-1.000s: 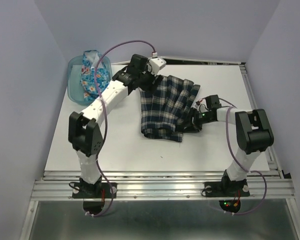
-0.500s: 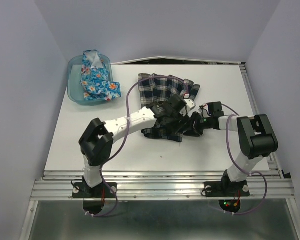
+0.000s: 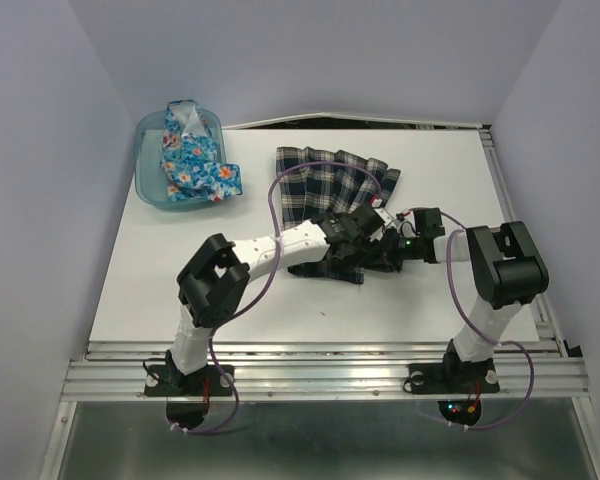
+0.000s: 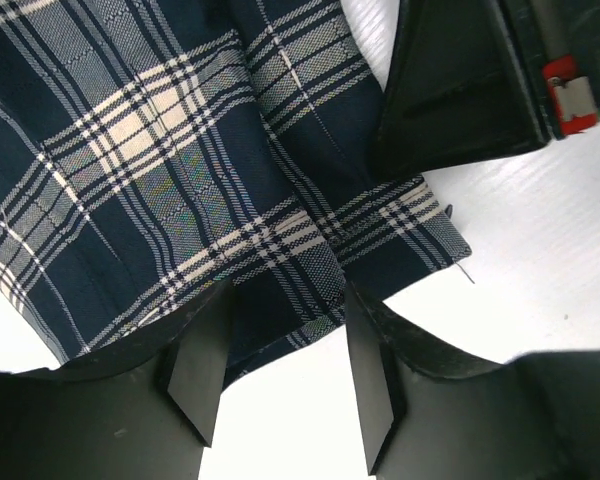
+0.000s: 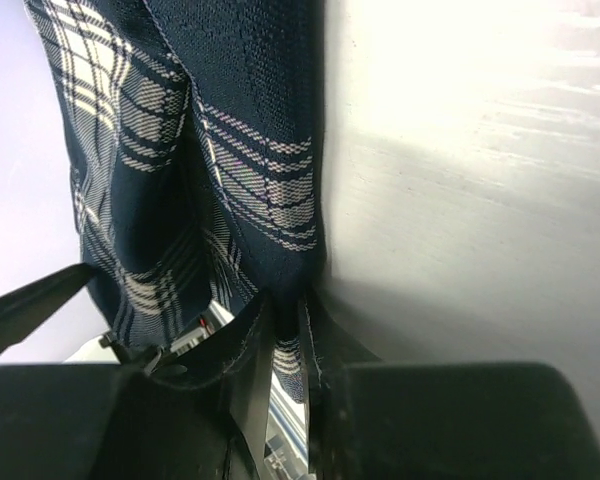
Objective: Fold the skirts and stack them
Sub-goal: Fold the skirt
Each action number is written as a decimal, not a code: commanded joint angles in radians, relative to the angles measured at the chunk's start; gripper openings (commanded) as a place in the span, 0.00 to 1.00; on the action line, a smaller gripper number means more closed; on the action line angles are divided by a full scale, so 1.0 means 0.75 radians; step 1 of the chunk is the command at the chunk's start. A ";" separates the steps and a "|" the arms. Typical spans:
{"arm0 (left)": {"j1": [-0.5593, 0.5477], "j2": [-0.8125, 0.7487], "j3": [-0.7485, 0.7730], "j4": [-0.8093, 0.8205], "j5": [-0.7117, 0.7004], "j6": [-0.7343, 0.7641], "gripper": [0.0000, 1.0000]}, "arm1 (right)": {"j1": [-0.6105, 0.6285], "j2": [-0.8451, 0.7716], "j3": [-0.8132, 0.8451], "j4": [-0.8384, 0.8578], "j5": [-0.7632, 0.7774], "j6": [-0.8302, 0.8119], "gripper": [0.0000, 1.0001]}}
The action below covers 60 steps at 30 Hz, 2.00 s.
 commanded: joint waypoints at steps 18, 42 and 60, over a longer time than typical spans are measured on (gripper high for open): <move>0.004 -0.183 0.000 -0.003 0.135 0.015 0.00 | 0.023 0.069 -0.014 0.084 0.031 0.050 0.01; -0.006 -0.029 -0.090 0.279 0.493 -0.060 0.00 | 0.048 0.053 -0.045 0.117 0.045 0.067 0.01; 0.112 0.055 -0.401 0.423 0.702 -0.095 0.00 | -0.009 -0.041 0.141 -0.296 0.300 -0.189 0.21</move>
